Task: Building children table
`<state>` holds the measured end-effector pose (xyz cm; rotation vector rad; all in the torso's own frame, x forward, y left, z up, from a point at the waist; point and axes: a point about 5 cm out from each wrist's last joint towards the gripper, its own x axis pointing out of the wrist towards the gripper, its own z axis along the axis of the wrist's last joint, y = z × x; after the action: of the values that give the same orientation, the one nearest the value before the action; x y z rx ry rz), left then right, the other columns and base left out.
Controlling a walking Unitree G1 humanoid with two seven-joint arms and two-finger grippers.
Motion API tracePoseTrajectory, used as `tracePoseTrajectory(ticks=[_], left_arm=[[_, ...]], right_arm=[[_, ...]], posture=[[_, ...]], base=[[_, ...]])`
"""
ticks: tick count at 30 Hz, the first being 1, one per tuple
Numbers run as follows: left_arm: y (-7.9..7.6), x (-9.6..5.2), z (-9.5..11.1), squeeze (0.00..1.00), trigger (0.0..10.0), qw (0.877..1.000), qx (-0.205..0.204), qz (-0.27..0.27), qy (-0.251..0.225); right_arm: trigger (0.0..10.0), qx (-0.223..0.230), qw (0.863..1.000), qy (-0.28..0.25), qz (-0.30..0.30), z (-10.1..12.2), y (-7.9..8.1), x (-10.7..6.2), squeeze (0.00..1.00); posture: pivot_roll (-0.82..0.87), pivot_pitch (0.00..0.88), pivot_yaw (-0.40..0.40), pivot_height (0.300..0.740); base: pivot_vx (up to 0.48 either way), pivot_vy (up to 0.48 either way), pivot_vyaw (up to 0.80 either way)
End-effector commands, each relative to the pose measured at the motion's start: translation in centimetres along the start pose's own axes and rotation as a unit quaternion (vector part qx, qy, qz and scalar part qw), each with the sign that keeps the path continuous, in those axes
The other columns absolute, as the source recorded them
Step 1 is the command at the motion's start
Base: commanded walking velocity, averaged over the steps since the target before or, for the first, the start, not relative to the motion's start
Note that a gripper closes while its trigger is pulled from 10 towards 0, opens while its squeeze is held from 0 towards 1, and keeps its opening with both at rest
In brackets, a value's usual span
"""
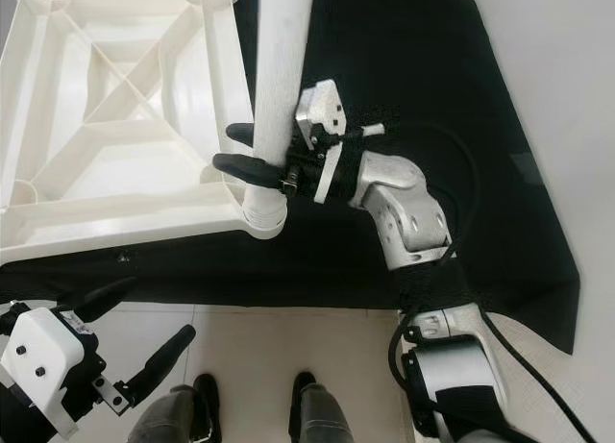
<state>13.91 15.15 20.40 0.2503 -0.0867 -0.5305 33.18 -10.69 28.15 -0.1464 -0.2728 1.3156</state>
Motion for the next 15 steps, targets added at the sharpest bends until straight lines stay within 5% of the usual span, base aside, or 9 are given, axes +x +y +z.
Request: tracePoseTrajectory(ticks=[1,4,15], left_arm=[[-0.4,-0.2,0.0,0.00,10.0,1.000,-0.004,-0.009,0.006],[-0.4,-0.2,0.0,0.00,10.0,1.000,-0.004,-0.009,0.006],[-0.4,-0.2,0.0,0.00,10.0,1.000,-0.003,-0.009,0.007]], right_arm=[[10.0,0.041,0.999,0.026,0.014,-2.5,1.0,-0.2,0.00],[10.0,0.037,0.998,0.012,0.041,-2.7,2.3,-0.3,0.00],[10.0,-0.013,0.997,0.056,0.060,-2.9,2.8,0.1,0.00]], posture=[[0.09,0.368,-0.075,0.740],[0.09,0.365,-0.072,0.740],[0.09,0.363,-0.074,0.740]], base=[[0.000,0.000,0.00],[0.000,0.000,0.00],[0.000,0.000,0.00]])
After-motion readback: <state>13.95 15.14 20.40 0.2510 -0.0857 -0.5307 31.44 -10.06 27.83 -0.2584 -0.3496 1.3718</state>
